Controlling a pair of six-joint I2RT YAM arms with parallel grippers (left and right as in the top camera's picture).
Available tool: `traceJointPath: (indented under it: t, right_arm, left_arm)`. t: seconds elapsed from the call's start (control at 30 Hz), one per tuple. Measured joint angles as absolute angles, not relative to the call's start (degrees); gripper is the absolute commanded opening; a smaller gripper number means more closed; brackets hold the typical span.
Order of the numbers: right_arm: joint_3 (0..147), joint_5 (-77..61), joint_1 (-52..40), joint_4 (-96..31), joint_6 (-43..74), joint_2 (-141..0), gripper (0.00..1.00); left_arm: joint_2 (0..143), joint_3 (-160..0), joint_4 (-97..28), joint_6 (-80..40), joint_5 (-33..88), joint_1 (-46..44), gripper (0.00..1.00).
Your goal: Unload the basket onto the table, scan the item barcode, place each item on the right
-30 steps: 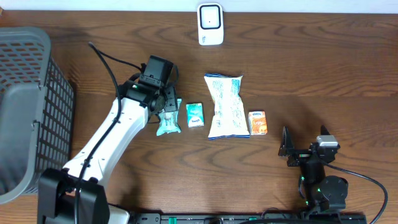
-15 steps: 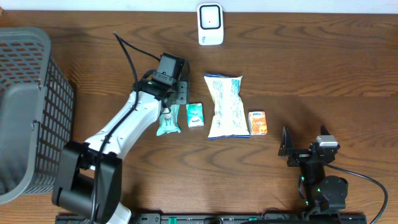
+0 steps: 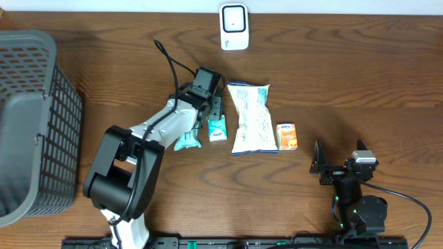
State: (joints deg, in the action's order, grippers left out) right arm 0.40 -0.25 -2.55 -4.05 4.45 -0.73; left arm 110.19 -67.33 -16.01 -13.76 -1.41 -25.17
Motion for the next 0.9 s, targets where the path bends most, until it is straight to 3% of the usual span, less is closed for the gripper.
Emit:
traceJointPath:
  t: [0.07, 0.17, 0.23, 0.5, 0.7, 0.9]
  right_arm:
    - [0.4, -0.25, -2.55, -4.05, 4.45, -0.73, 0.99]
    - [0.4, -0.25, -2.55, -4.05, 4.45, -0.73, 0.99]
    - [0.4, -0.25, -2.55, -4.05, 4.43, -0.73, 0.99]
    - [0.4, -0.25, -2.55, -4.05, 4.45, -0.73, 0.99]
    - [0.4, -0.25, -2.55, -4.05, 4.43, -0.73, 0.99]
    - [0.4, -0.25, -2.55, -4.05, 4.45, -0.73, 0.99]
  left_arm:
    - [110.15, -67.33, -16.05, -14.2, -1.17, -25.17, 0.66]
    - [110.1, -67.33, -16.27, -15.14, 0.6, -25.17, 0.9]
    - [109.51, -67.33, -16.93, -15.03, 2.31, -25.19, 0.99]
    - [93.32, -67.33, -26.72, -15.18, 4.75, -22.04, 0.98]
    - [80.18, -67.51, -37.67, -13.15, 4.75, -9.17, 0.98]
    - [79.31, -67.53, -45.91, -11.94, 4.62, 2.74, 0.98]
